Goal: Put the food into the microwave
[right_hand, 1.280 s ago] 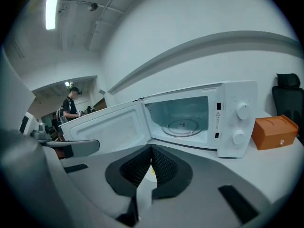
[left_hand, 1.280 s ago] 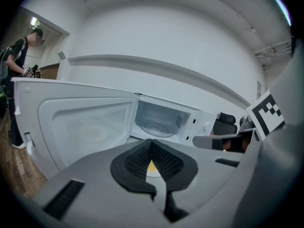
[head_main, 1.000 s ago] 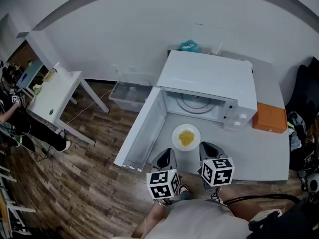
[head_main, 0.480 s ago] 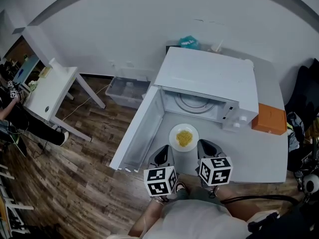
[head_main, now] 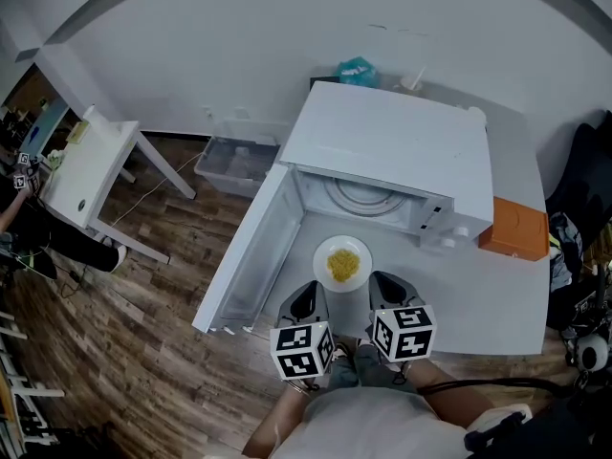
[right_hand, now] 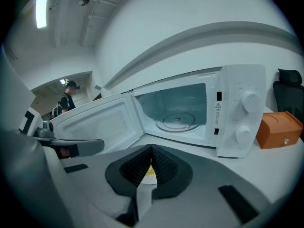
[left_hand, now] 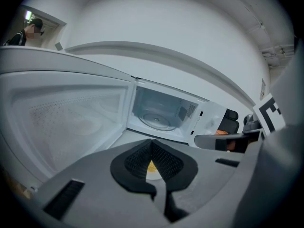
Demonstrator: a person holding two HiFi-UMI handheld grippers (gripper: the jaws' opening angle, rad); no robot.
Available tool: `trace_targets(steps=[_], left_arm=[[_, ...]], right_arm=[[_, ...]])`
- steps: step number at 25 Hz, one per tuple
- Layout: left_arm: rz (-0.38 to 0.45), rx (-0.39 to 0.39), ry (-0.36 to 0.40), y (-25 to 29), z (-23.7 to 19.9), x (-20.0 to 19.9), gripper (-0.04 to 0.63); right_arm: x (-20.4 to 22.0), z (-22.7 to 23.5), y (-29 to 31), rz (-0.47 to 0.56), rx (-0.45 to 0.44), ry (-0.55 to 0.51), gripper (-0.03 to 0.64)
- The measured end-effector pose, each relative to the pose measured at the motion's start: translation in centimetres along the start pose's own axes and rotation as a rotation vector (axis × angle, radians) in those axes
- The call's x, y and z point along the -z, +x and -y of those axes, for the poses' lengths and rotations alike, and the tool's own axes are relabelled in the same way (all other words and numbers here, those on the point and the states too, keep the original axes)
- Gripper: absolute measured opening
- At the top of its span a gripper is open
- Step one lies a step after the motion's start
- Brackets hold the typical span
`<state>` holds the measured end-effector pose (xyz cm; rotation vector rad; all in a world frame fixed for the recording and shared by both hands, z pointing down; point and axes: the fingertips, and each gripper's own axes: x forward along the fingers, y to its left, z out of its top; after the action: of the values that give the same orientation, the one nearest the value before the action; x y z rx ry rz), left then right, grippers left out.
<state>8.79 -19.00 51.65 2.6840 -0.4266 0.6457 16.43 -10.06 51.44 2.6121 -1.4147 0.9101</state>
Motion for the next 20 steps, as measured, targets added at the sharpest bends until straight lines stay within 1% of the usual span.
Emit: trace_targets(steps=[5, 10, 14, 20], left_arm=[[-0.017, -0.011, -0.021, 0.6, 0.4, 0.7, 0.003], [-0.01, -0.01, -0.025, 0.9, 1.1, 0.7, 0.003], [-0.025, -0.017, -0.021, 1.1, 1.1, 0.8, 0.003], [-0.057, 0.002, -0.044, 1.9, 1.1, 1.9, 0.008]], right_arm=[[0.3, 0.4, 0.0, -0.013, -0.01, -0.007, 0.017], [0.4, 1.3, 0.0, -0.018, -0.008, -0.007, 0.017], [0.5, 1.5, 0.3, -0.028, -0.007, -0.009, 0.017], [1.0, 1.3, 1.1, -0.048, -0.047, -0.037, 0.02]])
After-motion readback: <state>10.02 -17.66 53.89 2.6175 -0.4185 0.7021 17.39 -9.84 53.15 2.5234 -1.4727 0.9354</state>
